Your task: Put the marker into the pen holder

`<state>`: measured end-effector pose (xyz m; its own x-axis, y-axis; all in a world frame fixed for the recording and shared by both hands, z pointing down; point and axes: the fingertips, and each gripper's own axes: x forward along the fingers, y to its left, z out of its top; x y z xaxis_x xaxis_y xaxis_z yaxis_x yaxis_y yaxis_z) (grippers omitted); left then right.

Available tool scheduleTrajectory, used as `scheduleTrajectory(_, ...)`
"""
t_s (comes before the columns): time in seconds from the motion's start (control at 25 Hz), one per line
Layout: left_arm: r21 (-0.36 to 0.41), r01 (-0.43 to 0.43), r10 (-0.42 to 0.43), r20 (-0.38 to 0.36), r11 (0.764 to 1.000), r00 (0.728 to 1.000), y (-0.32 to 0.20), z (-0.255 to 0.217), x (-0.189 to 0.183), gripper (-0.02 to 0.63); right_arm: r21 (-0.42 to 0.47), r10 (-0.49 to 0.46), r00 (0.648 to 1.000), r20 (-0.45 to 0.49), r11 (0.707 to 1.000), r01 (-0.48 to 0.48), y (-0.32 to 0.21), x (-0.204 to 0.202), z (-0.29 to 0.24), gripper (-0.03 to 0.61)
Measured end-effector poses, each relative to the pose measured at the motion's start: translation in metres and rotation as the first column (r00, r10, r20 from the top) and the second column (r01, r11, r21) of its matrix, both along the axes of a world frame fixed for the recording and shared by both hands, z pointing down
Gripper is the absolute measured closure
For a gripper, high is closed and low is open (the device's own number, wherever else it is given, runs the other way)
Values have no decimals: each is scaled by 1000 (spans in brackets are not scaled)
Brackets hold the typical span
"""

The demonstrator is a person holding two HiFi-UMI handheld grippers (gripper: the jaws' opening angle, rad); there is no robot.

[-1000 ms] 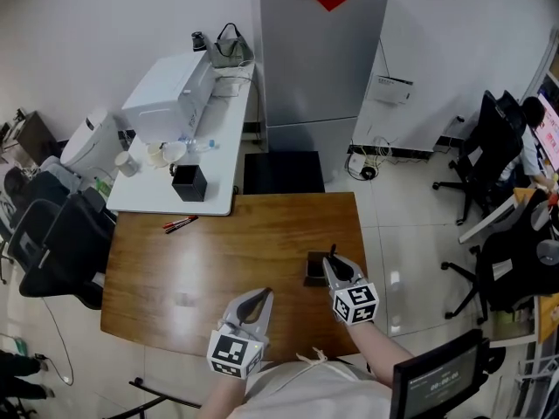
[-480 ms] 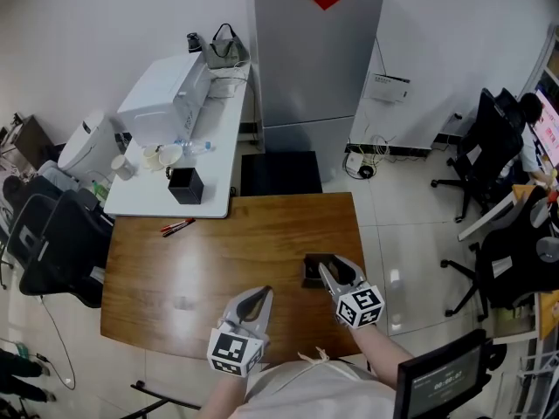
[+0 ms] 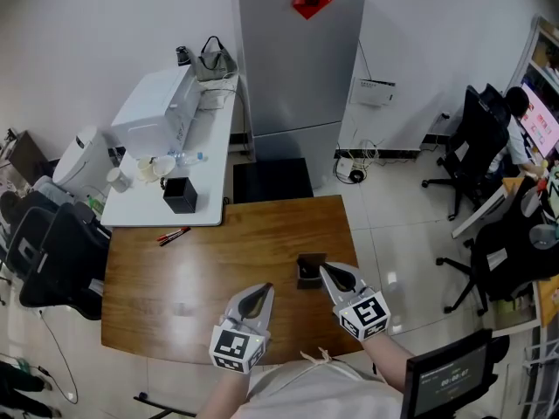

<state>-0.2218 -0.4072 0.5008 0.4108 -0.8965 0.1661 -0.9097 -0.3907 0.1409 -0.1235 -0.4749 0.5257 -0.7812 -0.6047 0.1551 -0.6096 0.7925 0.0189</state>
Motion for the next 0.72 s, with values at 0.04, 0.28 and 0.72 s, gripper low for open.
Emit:
scheduleTrajectory(0.04, 11, -8, 8, 0, 1000, 1000, 1, -3, 3, 597, 18, -3, 1000, 4, 1000, 3, 9, 3, -11, 580)
scheduleTrajectory(0.28, 60, -38, 38, -2, 997, 999, 14, -19, 10, 597, 14, 51, 998, 44, 999, -52, 47, 14, -42, 580)
scheduleTrajectory(0.72, 50, -115, 116, -36, 992, 993, 75, -10, 21, 597, 109, 74, 997, 7, 991, -74, 129, 16, -64, 580)
